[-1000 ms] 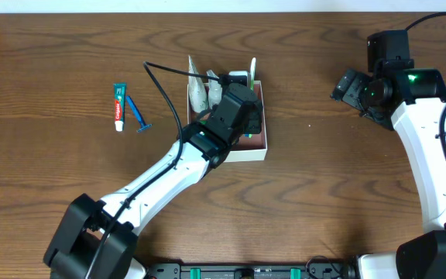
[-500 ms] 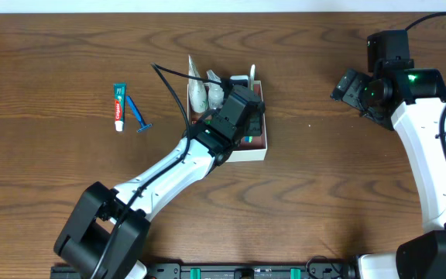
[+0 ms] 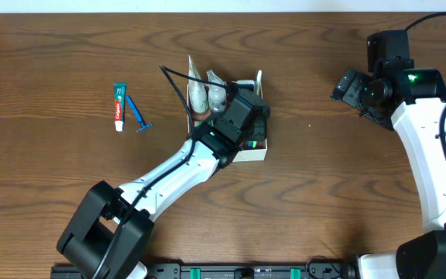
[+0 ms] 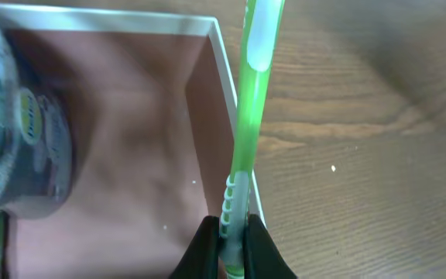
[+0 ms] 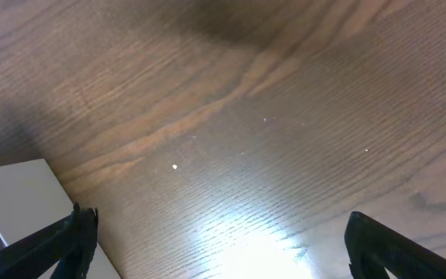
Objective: Pack container
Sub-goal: 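Carry the toothbrush with the left gripper into the box, then release the toothbrush in the box and withdraw the left gripper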
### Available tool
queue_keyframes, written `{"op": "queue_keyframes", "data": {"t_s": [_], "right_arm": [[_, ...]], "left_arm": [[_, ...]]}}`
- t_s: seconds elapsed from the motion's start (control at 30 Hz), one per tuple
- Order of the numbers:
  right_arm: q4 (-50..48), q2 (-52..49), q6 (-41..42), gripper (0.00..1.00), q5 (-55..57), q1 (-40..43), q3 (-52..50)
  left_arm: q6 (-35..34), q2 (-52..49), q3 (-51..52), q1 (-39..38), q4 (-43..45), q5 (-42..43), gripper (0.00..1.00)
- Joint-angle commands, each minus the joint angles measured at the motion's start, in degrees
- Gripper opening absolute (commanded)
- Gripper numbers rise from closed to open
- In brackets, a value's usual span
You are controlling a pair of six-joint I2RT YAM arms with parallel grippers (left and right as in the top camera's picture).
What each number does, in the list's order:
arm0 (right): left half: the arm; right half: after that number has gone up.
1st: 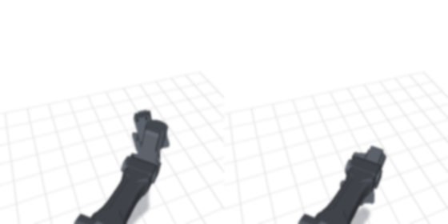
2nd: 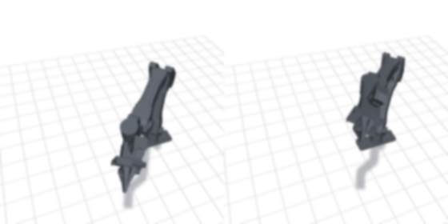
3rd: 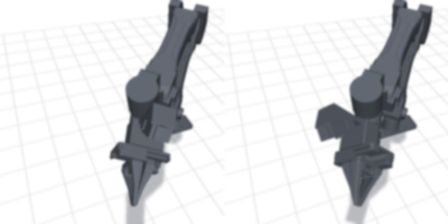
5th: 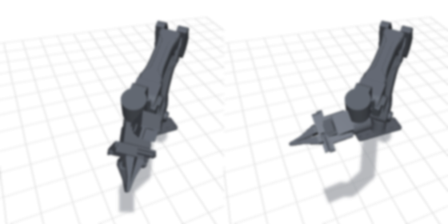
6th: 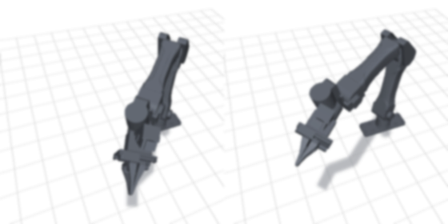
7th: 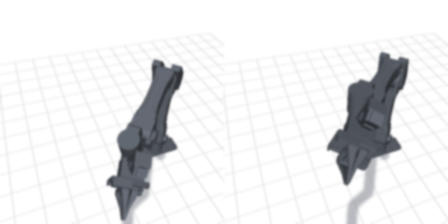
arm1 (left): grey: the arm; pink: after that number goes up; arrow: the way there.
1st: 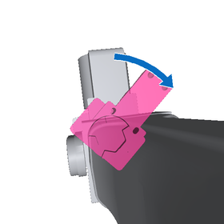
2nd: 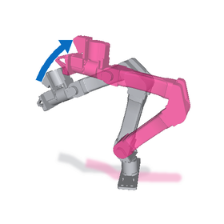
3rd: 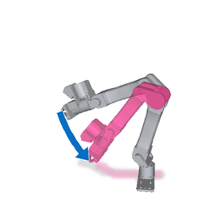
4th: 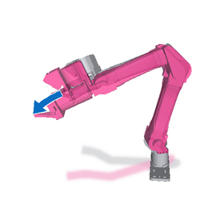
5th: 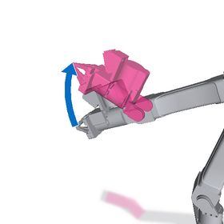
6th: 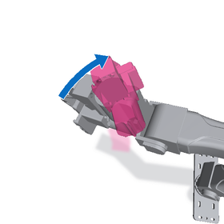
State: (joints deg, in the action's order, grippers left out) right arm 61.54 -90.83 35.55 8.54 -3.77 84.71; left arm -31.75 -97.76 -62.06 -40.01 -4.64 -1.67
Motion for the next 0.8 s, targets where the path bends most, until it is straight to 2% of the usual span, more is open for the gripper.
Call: {"op": "queue_keyframes", "data": {"t_s": [0.0,0.13,0.23,0.27,0.3,0.4,0.63,0.77], "right_arm": [[0.0,1.2,0.0,0.99,0.2,0.4,0.8],[0.0,1.2,0.0,0.99,0.2,0.4,0.8],[0.0,1.2,0.0,0.99,0.2,0.4,0.8],[0.0,1.2,0.0,0.99,0.2,0.4,0.8],[0.0,1.2,0.0,0.99,0.2,0.4,0.8],[0.0,1.2,0.0,0.99,0.2,0.4,0.8],[0.0,1.2,0.0,0.99,0.2,0.4,0.8],[0.0,1.2,0.0,0.99,0.2,0.4,0.8]], "left_arm": [[-0.5,-0.9,-0.9,-0.3,-0.5,0.2,0.06],[-0.5,-1.0,-0.9,-0.3,-0.8,0.2,0.06],[-0.5,-1.0,-0.9,-0.3,-0.8,0.2,0.17],[-0.5,-1.0,-0.9,-0.3,-0.8,0.2,0.27],[-0.5,-1.0,-0.9,-0.3,-0.8,0.2,0.31],[-0.5,-1.0,-0.9,-0.3,-0.8,0.2,0.39],[-0.4,-0.9,-0.9,-0.3,-0.5,0.2,0.41],[2.1,0.3,-1.0,-0.3,0.9,0.6,0.41]]}}
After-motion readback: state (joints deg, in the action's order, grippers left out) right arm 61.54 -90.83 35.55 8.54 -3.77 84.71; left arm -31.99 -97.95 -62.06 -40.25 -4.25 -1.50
